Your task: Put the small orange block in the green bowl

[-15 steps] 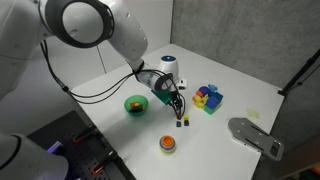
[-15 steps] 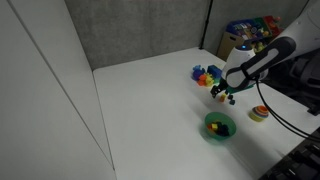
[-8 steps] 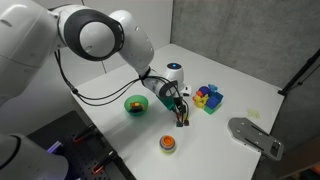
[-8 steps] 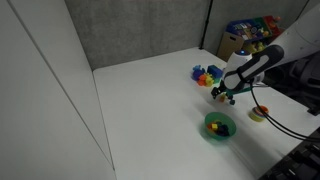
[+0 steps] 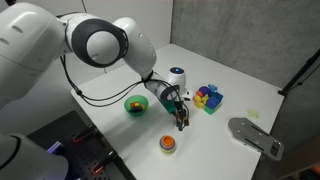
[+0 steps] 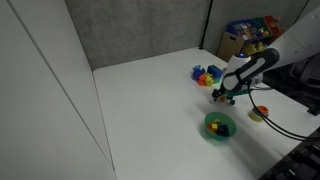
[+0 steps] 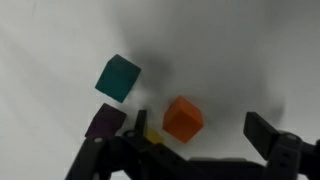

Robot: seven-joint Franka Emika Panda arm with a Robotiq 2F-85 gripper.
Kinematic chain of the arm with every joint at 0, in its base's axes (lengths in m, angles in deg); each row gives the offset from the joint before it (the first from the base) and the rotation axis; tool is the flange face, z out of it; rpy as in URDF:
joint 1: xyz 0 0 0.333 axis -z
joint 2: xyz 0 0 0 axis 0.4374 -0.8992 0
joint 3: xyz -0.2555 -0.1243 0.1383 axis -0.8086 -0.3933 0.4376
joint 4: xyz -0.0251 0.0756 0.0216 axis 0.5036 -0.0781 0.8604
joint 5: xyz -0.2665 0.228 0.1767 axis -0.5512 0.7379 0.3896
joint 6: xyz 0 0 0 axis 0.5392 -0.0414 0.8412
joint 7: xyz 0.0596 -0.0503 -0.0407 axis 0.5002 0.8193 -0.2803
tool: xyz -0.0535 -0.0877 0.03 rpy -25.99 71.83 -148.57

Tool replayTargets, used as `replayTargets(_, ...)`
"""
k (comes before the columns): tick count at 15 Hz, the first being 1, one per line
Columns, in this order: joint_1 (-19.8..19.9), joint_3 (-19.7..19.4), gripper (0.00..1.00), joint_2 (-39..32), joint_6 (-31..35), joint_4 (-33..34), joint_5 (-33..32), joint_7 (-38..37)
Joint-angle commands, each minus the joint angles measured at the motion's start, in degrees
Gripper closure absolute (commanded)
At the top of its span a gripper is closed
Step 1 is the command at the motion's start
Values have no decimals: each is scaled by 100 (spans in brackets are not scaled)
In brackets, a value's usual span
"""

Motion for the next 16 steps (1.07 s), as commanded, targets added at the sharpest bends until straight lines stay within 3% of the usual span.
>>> replayTargets(1, 70, 43, 34, -110, -205, 236, 127, 87)
replayTargets(8, 37, 107, 91, 82, -158, 91, 134, 132)
replayTargets(9, 16, 136, 94, 152, -140, 12, 127, 149)
replayTargets(10, -17, 180, 91, 261, -102, -113, 120, 168)
replayTargets(16, -363, 509, 91, 1145, 55, -883, 102, 183)
